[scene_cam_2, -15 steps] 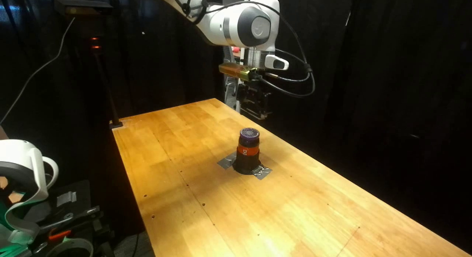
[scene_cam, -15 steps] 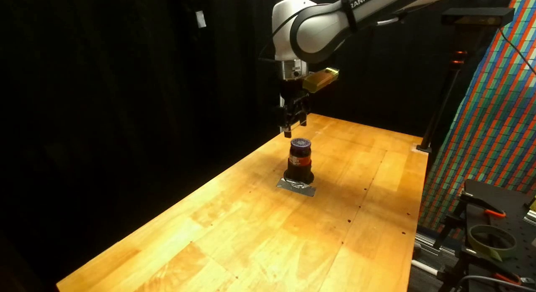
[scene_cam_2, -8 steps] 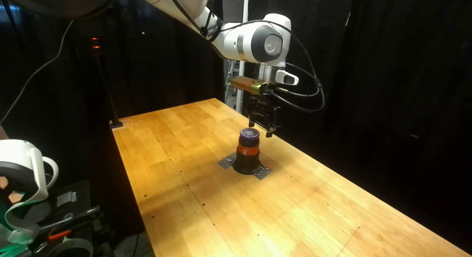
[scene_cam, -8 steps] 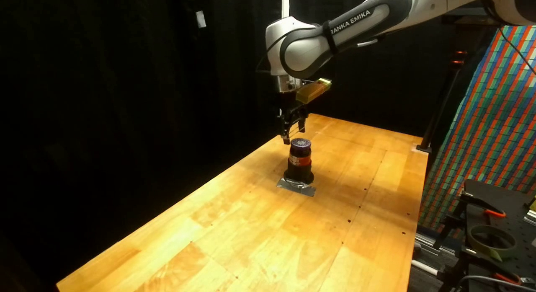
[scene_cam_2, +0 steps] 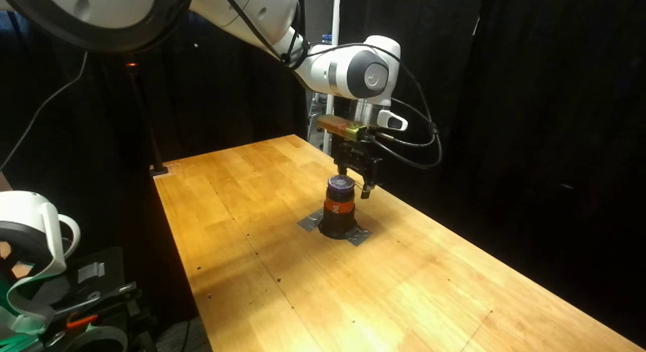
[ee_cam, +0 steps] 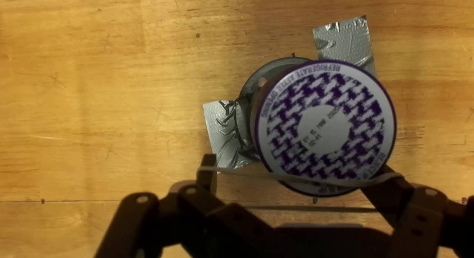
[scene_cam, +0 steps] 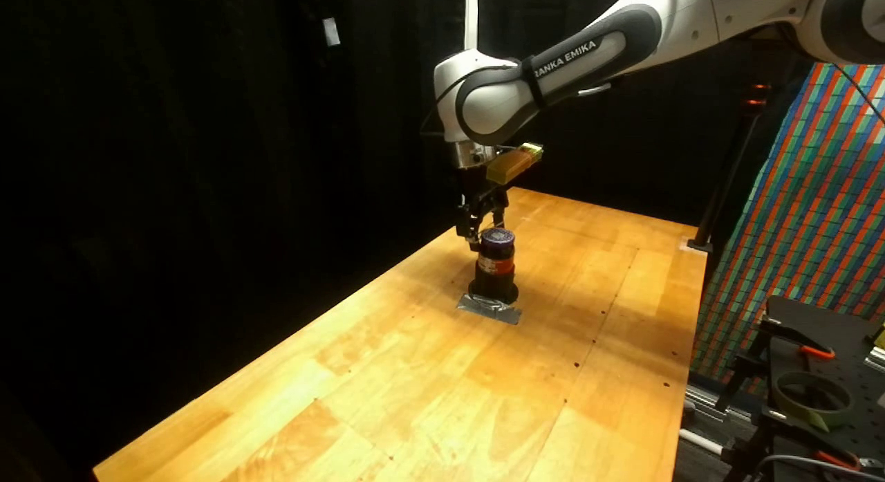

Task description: Put a rubber band around the brown cup

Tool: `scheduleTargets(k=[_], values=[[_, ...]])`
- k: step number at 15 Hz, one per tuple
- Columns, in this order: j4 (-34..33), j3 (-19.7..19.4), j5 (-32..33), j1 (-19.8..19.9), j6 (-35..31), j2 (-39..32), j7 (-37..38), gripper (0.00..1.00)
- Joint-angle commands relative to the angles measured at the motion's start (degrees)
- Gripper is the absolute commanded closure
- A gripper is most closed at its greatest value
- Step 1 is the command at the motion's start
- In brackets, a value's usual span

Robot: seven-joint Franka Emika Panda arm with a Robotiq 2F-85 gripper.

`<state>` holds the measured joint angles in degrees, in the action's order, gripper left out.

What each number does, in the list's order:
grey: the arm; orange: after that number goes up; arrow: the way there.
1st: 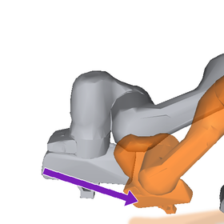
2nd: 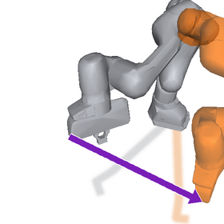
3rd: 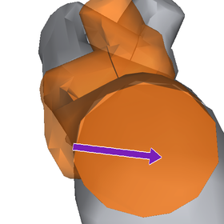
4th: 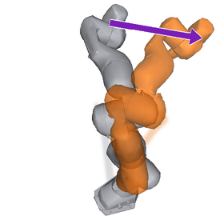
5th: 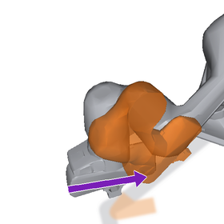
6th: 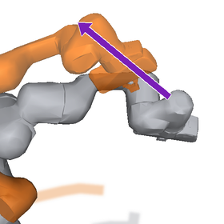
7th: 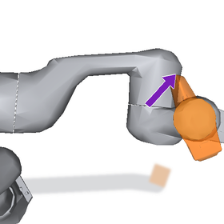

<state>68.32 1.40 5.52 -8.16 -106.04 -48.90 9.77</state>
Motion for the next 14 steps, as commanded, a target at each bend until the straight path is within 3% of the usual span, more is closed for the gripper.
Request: scheduleTargets(k=[1,5,14], values=[[0.39,1.37,-2.48,1.18,3.90,0.91,-4.69,0.00],[5.58,1.66,-4.35,2.13,4.88,4.48,-6.75,0.00],[22.90,1.54,-6.37,3.26,-3.74,13.90,-6.32,0.00]])
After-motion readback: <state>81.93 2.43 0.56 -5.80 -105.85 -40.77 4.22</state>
